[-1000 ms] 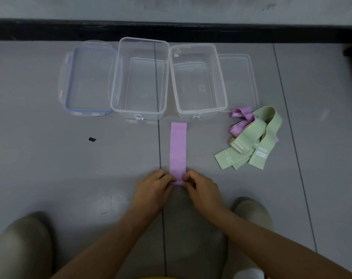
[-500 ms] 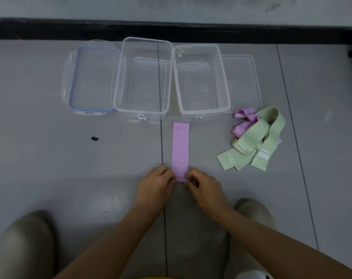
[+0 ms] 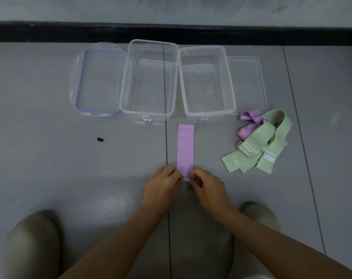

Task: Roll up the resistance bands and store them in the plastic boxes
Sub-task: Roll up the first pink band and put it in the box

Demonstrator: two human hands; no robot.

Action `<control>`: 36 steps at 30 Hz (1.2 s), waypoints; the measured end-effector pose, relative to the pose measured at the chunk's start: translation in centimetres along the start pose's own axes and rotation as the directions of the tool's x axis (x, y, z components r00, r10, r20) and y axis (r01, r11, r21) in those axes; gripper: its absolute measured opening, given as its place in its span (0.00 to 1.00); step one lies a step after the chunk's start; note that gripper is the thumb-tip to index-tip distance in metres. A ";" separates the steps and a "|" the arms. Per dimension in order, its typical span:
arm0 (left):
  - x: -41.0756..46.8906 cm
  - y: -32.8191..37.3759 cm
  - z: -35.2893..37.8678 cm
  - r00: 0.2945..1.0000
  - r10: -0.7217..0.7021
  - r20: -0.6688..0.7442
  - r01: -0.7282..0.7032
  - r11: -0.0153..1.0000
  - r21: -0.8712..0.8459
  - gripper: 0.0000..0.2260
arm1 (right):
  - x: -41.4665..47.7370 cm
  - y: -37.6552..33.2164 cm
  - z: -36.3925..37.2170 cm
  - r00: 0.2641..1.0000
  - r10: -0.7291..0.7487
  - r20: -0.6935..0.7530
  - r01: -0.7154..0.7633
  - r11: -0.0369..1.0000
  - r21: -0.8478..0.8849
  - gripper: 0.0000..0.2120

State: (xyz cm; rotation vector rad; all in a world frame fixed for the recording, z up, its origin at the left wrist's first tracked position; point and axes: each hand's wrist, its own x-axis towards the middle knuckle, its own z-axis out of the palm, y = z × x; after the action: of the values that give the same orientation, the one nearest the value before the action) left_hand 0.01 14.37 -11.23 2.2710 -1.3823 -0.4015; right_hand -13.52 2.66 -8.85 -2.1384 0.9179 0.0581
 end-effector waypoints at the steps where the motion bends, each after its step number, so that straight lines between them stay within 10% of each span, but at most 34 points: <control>1: 0.1 0.0 0.0 1.000 0.004 -0.015 -0.004 1.000 -0.011 0.13 | 0.1 0.2 0.0 1.000 -0.028 0.001 0.028 0.999 -0.033 0.05; 9: 0.7 -0.5 0.1 0.999 -0.039 0.029 0.040 0.999 -0.036 0.16 | 0.9 1.0 -0.5 0.987 -0.161 -0.020 0.154 0.969 -0.194 0.16; 36: 2.0 -0.7 -0.3 0.998 -0.049 0.048 0.052 0.998 -0.045 0.12 | 1.8 0.6 -0.1 0.995 -0.086 -0.045 0.080 0.990 -0.115 0.06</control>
State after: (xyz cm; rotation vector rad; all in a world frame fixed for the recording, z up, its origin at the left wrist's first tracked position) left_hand 1.62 12.90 -11.38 2.2766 -1.3269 -0.5012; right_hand -12.57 1.28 -9.74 -2.2905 0.8714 0.0150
